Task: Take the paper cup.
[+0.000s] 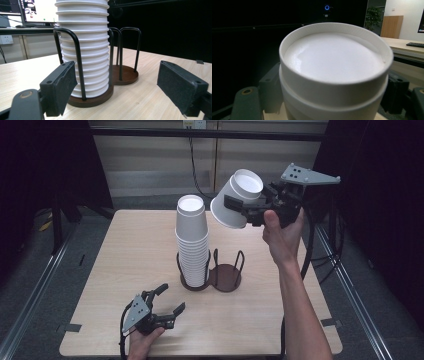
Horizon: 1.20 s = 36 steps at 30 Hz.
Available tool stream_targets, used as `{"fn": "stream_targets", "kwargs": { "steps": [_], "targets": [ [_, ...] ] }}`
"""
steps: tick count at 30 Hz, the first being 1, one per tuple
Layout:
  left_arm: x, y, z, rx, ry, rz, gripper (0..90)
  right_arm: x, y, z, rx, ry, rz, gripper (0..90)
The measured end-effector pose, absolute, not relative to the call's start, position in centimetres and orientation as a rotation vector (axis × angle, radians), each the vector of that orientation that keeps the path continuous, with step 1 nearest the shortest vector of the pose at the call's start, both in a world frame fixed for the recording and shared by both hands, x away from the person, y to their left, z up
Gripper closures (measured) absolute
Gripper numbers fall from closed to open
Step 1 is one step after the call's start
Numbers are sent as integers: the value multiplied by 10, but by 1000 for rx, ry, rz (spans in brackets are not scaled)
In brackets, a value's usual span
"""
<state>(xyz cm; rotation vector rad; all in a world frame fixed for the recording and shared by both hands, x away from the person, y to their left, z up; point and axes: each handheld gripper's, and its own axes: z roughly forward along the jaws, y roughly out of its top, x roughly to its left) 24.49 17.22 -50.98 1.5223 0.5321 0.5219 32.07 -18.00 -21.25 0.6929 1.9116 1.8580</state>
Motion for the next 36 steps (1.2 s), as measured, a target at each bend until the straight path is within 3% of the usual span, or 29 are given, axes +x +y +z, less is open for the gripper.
{"fn": "stream_targets", "kwargs": {
  "steps": [15, 36],
  "targets": [
    [245, 162, -487, 1585, 542, 471, 167, 313, -196, -258, 767, 1966, 1817, 215],
    [247, 151, -456, 1567, 426, 415, 163, 293, -164, -321, 732, 2093, 1802, 215]
  ]
}}
